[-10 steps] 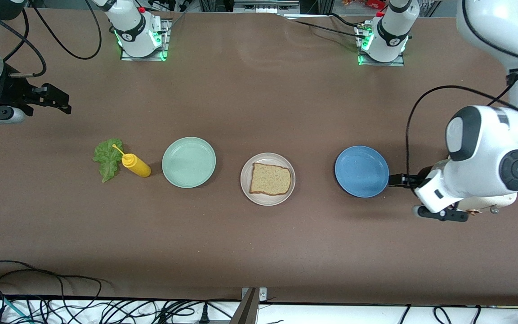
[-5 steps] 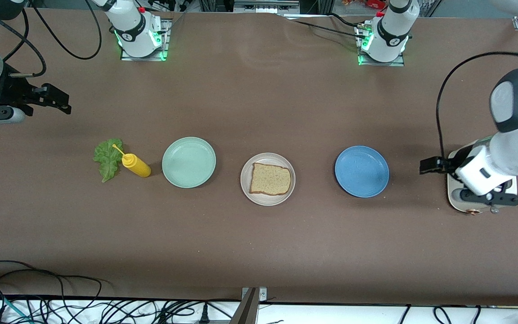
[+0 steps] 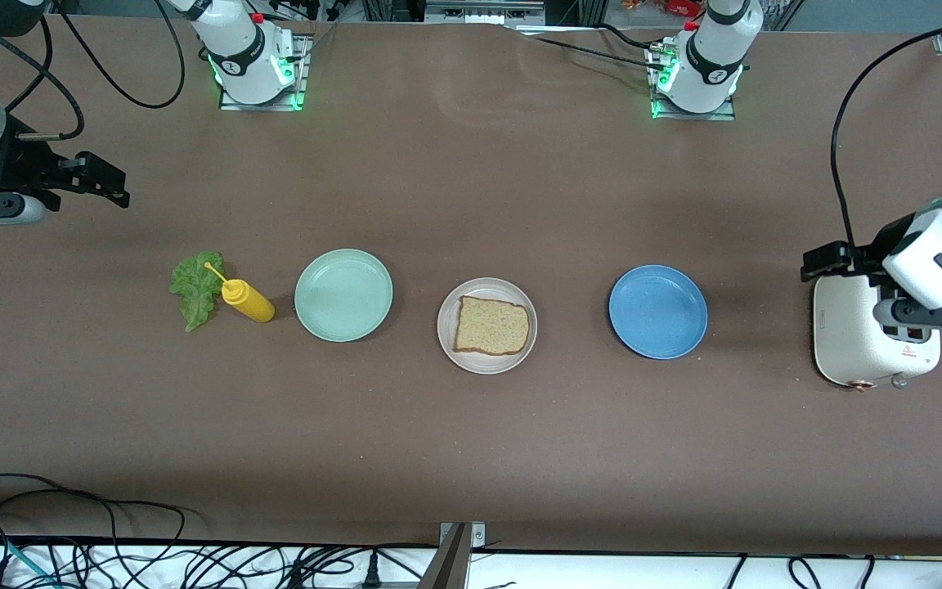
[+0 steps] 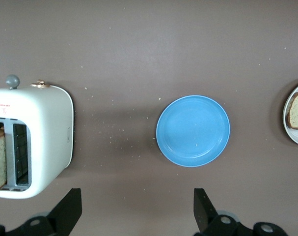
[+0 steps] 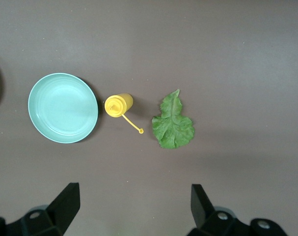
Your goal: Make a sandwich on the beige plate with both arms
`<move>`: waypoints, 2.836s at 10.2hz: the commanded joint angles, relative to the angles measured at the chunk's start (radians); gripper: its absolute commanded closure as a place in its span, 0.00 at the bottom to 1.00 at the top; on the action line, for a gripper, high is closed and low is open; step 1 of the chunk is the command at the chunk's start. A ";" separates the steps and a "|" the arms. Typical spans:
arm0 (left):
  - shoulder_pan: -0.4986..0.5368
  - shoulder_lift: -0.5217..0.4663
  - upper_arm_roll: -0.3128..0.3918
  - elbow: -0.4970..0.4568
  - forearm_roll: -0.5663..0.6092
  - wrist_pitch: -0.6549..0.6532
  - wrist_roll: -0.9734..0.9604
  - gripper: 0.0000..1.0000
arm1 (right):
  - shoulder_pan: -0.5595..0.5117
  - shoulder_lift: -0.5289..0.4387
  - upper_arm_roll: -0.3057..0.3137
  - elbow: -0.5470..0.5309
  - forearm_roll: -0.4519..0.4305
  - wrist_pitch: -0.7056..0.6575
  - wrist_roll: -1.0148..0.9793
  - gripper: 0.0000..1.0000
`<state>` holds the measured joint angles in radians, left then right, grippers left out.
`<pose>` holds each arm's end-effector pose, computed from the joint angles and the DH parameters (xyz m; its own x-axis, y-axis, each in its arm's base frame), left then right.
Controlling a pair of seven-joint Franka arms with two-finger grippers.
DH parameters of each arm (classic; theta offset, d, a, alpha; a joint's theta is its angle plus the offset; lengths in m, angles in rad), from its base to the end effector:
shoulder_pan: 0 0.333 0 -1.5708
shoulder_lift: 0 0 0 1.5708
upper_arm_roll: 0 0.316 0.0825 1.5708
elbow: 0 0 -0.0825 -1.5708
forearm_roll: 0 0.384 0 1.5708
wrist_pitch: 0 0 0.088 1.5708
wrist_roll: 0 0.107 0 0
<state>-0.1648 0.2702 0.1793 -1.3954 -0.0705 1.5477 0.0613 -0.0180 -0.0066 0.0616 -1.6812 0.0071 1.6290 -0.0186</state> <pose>0.6280 -0.0128 0.5469 0.9925 -0.0494 -0.1118 -0.0464 -0.9985 0.0295 0.5534 0.0250 0.5809 0.9971 0.0617 -0.0455 0.0614 -0.9981 -0.0075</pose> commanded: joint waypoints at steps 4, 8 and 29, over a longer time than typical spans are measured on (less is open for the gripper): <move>-0.007 -0.227 -0.017 -0.243 0.081 0.025 -0.015 0.00 | 0.001 0.005 -0.002 0.021 0.016 -0.018 -0.004 0.00; 0.005 -0.262 -0.018 -0.241 0.081 0.014 -0.015 0.00 | 0.000 0.007 -0.002 0.028 0.016 -0.018 -0.006 0.00; 0.064 -0.249 -0.053 -0.194 0.081 0.009 -0.031 0.00 | 0.001 0.008 0.000 0.032 0.016 -0.018 -0.007 0.00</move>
<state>-0.1056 0.0181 0.1336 -1.6018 -0.0231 1.5570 0.0268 -0.0177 -0.0065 0.0620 -1.6771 0.0071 1.6290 -0.0186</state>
